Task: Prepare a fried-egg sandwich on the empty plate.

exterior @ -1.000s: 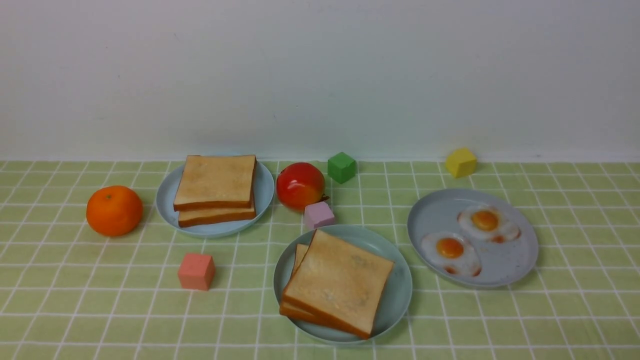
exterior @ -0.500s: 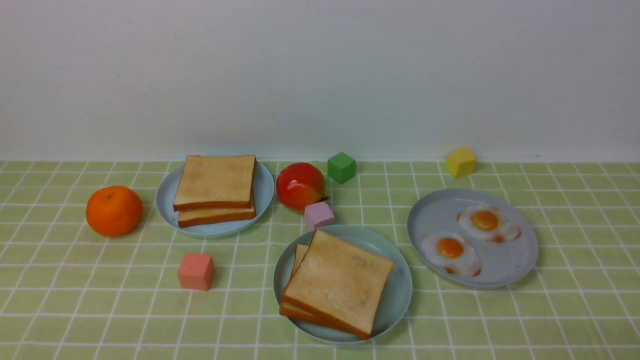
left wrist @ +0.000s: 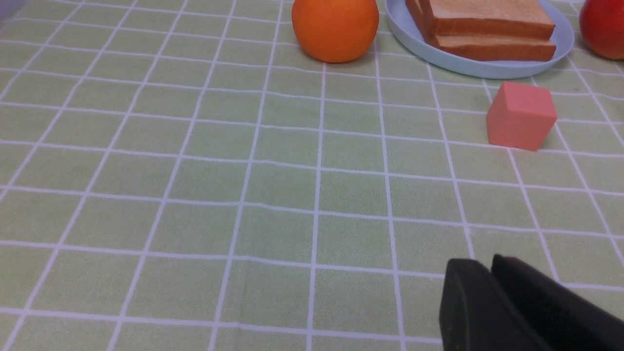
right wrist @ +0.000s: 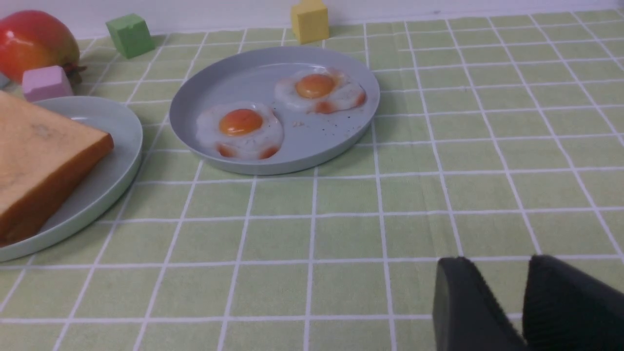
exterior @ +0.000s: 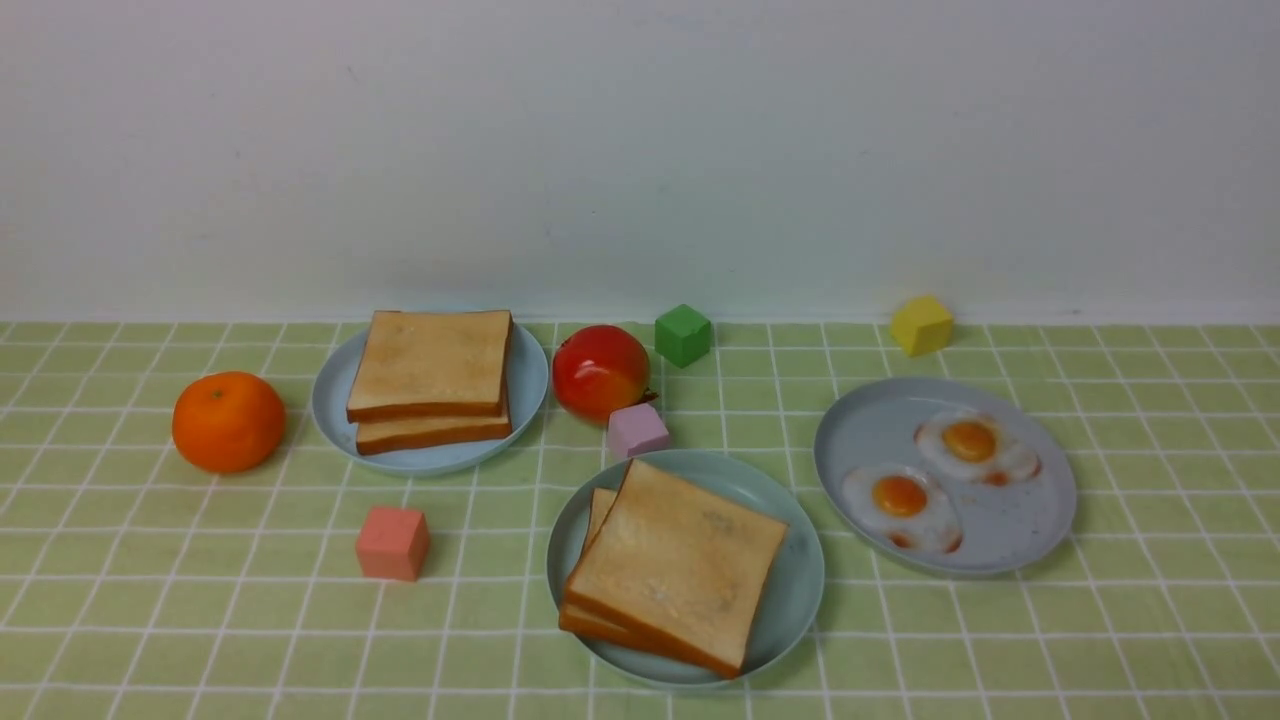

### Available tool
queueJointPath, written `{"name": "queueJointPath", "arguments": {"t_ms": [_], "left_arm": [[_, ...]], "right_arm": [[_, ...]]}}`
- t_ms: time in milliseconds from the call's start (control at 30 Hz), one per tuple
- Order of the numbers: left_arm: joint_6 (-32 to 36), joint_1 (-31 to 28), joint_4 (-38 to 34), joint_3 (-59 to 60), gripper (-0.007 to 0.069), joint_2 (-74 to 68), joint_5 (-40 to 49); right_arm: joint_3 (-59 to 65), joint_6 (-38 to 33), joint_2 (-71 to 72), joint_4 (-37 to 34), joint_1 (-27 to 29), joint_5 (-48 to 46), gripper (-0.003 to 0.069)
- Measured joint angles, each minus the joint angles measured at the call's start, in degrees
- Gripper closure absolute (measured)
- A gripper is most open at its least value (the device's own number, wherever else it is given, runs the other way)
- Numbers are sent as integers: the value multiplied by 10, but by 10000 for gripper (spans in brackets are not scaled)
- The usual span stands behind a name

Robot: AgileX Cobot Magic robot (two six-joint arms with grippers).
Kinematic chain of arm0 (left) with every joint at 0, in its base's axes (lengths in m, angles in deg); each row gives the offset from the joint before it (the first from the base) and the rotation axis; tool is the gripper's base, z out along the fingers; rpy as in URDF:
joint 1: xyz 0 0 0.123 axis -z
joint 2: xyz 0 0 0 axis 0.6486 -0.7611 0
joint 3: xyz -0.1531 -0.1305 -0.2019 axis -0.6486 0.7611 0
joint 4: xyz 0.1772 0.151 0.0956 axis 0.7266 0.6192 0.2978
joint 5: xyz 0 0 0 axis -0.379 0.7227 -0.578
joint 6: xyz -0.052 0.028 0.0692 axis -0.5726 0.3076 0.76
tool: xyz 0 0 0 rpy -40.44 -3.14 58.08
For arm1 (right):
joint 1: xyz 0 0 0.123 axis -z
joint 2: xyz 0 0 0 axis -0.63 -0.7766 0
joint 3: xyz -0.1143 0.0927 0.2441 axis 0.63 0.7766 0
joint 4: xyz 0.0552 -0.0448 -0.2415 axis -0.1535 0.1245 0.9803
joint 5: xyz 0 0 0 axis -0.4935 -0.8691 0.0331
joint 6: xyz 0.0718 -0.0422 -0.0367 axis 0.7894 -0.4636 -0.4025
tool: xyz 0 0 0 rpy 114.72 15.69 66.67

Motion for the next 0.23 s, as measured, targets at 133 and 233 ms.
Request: {"name": "queueJointPath", "arguments": {"t_ms": [133,233], "left_arm": [[0,0,0,0,551,0,0],[0,0,0,0,550,0,0]], "right_arm": [[0,0,0,0,0,0,432],[0,0,0,0,0,0,431]]}}
